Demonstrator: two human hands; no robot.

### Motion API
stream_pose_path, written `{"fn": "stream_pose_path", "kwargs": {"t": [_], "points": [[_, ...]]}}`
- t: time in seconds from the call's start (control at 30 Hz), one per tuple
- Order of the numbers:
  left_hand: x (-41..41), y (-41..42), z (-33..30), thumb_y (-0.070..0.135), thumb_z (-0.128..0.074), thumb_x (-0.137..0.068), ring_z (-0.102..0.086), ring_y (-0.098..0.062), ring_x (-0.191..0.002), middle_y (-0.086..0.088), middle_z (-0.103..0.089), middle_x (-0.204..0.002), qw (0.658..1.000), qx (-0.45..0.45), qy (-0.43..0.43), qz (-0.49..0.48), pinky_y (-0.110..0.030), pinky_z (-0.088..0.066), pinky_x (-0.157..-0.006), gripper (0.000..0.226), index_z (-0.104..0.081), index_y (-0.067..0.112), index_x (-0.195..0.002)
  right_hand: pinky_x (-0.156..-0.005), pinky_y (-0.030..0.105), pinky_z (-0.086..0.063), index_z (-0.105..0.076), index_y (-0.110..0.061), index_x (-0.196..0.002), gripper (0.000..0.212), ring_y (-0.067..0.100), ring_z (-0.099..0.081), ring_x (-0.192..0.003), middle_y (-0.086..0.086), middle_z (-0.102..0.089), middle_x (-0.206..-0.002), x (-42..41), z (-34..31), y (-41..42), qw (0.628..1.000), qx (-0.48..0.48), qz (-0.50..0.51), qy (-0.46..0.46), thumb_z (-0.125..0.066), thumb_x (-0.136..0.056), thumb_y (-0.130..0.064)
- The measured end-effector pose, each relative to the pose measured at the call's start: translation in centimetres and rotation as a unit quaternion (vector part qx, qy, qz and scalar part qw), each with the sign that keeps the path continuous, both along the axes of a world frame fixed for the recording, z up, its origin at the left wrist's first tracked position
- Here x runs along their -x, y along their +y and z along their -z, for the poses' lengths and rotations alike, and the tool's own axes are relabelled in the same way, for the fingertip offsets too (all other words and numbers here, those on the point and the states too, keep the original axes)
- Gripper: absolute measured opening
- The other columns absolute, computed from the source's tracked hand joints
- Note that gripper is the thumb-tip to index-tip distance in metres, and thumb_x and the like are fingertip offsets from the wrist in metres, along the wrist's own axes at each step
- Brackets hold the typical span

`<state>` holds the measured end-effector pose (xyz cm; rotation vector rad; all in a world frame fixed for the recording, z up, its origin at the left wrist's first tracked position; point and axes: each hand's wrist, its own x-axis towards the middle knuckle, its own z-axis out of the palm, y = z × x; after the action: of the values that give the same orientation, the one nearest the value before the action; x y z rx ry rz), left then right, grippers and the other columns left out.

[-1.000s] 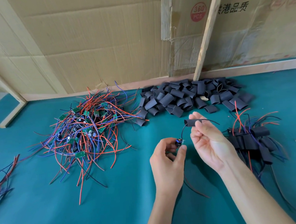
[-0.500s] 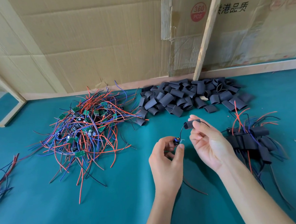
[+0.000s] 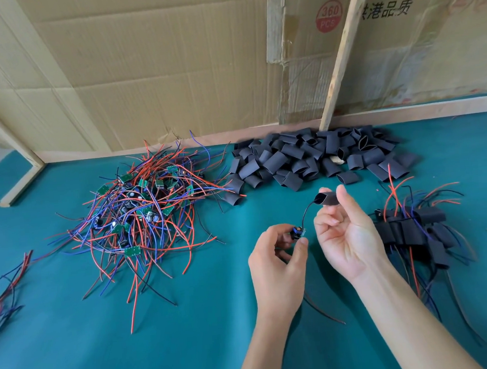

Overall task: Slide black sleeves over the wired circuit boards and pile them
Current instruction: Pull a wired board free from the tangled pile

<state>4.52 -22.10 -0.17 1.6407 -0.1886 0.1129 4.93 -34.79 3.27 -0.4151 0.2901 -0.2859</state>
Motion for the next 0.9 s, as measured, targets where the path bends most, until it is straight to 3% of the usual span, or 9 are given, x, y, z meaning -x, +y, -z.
{"fn": "stream_pose_path", "kwargs": {"t": [0.2,0.3,0.53,0.67,0.77,0.9], "points": [[0.0,0.0,0.0,0.017,-0.076,-0.088,-0.057,-0.010,-0.064,0.008,-0.068,-0.083,1.000,-0.012,-0.003,0.001,-0.015,-0.047,-0.065,0.015,-0.070,0.030,-0.092,-0.059,0.020,-0.045,-0.066,-0.010,-0.114,0.040,0.011,-0.055,-0.071,-0.002,-0.076,-0.098,0.0,-0.2,-0.8,0.998,0.043,-0.004,0.035,-0.080,-0.079,-0.025],[0.0,0.0,0.0,0.016,-0.076,-0.088,-0.057,-0.008,-0.065,0.008,-0.068,-0.083,1.000,-0.011,-0.003,0.000,-0.014,-0.046,-0.065,0.016,-0.070,0.030,-0.092,-0.067,0.022,-0.052,-0.065,-0.009,-0.116,0.043,0.013,-0.062,-0.077,0.002,-0.079,-0.110,0.2,-0.4,-1.1,0.999,0.012,0.014,0.033,-0.082,-0.078,-0.020],[0.0,0.0,-0.1,0.015,-0.077,-0.088,-0.057,-0.008,-0.065,0.008,-0.068,-0.081,1.000,-0.017,0.000,0.005,-0.014,-0.046,-0.065,0.014,-0.071,0.027,-0.093,-0.063,0.017,-0.053,-0.063,-0.004,-0.112,0.041,0.009,-0.066,-0.068,0.019,-0.074,-0.122,0.3,-1.0,-2.0,0.998,-0.014,0.056,0.018,-0.080,-0.076,-0.013],[0.1,0.0,-0.1,0.014,-0.076,-0.088,-0.057,-0.007,-0.065,0.009,-0.067,-0.081,1.000,-0.014,0.000,0.006,-0.014,-0.046,-0.066,0.015,-0.071,0.027,-0.093,-0.063,0.017,-0.053,-0.063,-0.005,-0.105,0.037,0.009,-0.063,-0.066,0.019,-0.074,-0.118,0.4,-1.1,-1.9,0.998,-0.023,0.054,0.028,-0.080,-0.073,-0.008],[0.1,0.0,-0.2,0.014,-0.076,-0.088,-0.056,-0.007,-0.064,0.008,-0.067,-0.080,1.000,-0.011,-0.002,0.003,-0.014,-0.046,-0.065,0.016,-0.071,0.028,-0.092,-0.064,0.017,-0.054,-0.062,-0.004,-0.109,0.042,0.009,-0.064,-0.069,0.017,-0.073,-0.116,0.4,-1.0,-1.3,0.999,-0.022,0.034,0.034,-0.078,-0.070,-0.002],[0.1,0.0,-0.2,0.014,-0.076,-0.088,-0.057,-0.008,-0.065,0.008,-0.068,-0.080,1.000,-0.009,-0.002,-0.001,-0.015,-0.048,-0.065,0.015,-0.071,0.027,-0.093,-0.067,0.017,-0.056,-0.060,-0.002,-0.123,0.055,0.009,-0.065,-0.076,0.018,-0.067,-0.135,0.4,-1.2,-0.7,0.999,-0.024,0.025,0.041,-0.078,-0.071,-0.002]]}}
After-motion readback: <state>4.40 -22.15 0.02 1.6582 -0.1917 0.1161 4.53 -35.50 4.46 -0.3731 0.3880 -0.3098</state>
